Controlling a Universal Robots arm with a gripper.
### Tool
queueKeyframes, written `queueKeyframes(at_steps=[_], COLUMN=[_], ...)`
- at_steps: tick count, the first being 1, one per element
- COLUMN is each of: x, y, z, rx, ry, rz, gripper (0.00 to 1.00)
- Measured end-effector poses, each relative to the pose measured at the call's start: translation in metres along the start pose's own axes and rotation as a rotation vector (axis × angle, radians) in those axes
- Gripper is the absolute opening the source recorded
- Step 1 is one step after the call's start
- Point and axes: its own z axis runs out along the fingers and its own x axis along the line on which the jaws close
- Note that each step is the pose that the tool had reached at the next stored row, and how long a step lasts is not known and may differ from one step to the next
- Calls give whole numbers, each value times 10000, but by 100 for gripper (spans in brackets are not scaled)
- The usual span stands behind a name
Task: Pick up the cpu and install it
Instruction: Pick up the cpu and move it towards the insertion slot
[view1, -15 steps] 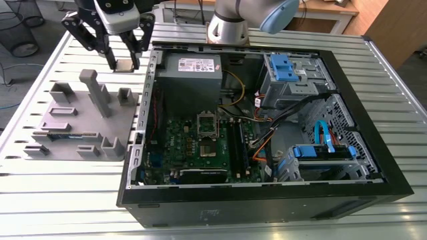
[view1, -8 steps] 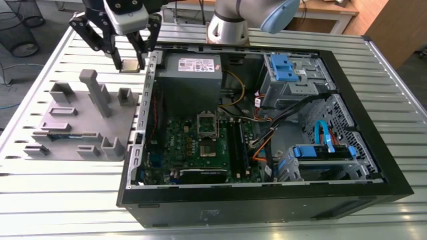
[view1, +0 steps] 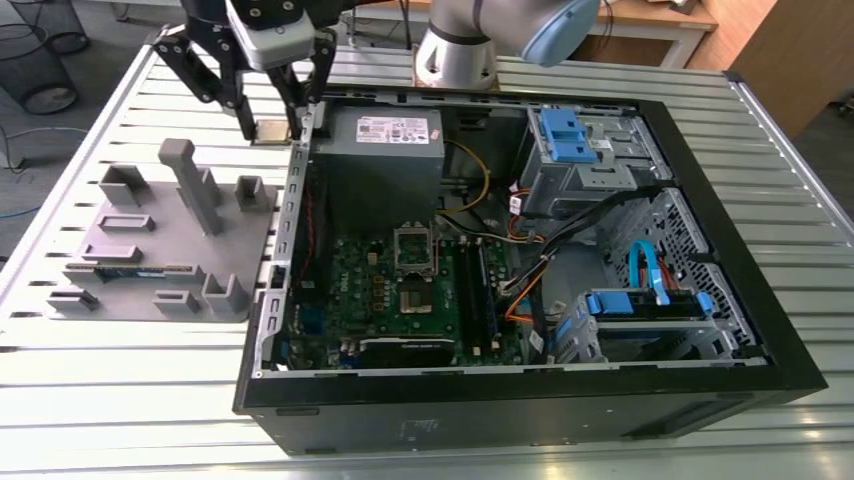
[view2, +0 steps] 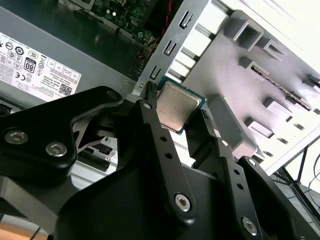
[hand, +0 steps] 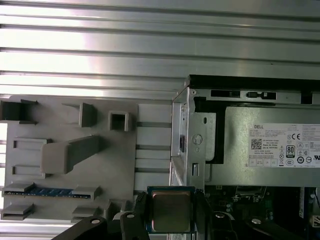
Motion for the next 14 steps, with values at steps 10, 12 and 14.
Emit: queueKeyframes(at_steps=[10,12,14], x=[-195,-233,-270], y=[-4,-5,-5], z=[6,7,8], rx=[0,0,0], ry=[0,0,0], rz=[1,0,0], gripper=[47,47,47])
